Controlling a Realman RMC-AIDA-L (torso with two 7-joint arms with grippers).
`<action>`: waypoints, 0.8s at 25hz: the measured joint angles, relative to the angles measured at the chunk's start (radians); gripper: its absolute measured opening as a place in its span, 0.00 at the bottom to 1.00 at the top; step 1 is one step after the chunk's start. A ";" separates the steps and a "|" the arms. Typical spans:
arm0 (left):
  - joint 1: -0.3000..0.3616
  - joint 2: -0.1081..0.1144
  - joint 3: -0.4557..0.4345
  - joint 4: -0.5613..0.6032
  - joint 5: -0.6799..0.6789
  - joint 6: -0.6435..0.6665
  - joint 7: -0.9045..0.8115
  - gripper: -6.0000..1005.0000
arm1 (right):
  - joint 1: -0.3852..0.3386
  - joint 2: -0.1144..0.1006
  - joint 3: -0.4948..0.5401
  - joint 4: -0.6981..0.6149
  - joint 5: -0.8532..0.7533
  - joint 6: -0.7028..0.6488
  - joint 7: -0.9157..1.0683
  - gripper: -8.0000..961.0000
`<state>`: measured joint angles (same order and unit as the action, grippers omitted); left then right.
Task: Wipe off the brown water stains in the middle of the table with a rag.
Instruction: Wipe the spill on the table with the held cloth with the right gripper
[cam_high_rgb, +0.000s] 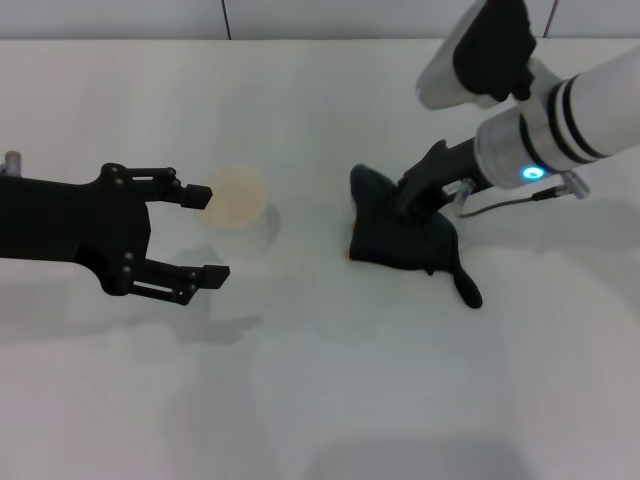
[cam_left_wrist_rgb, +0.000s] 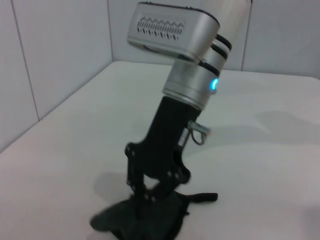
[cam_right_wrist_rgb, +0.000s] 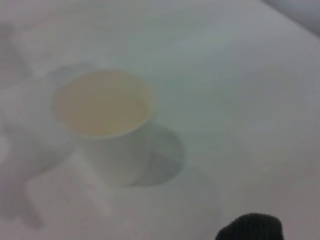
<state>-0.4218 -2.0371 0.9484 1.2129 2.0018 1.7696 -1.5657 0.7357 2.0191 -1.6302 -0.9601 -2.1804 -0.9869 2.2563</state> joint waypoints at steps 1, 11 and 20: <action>0.000 0.000 0.000 0.000 0.000 0.000 0.001 0.89 | 0.004 0.002 -0.009 0.002 0.002 -0.005 0.001 0.09; -0.001 -0.005 0.001 -0.004 0.001 -0.010 0.014 0.89 | 0.018 0.008 -0.149 -0.045 0.046 -0.062 0.050 0.09; 0.000 -0.007 -0.001 -0.004 0.002 -0.010 0.015 0.89 | -0.036 0.007 -0.179 -0.173 0.051 -0.189 0.091 0.09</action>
<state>-0.4218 -2.0445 0.9479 1.2087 2.0035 1.7593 -1.5506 0.7001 2.0260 -1.8089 -1.1332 -2.1297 -1.1757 2.3475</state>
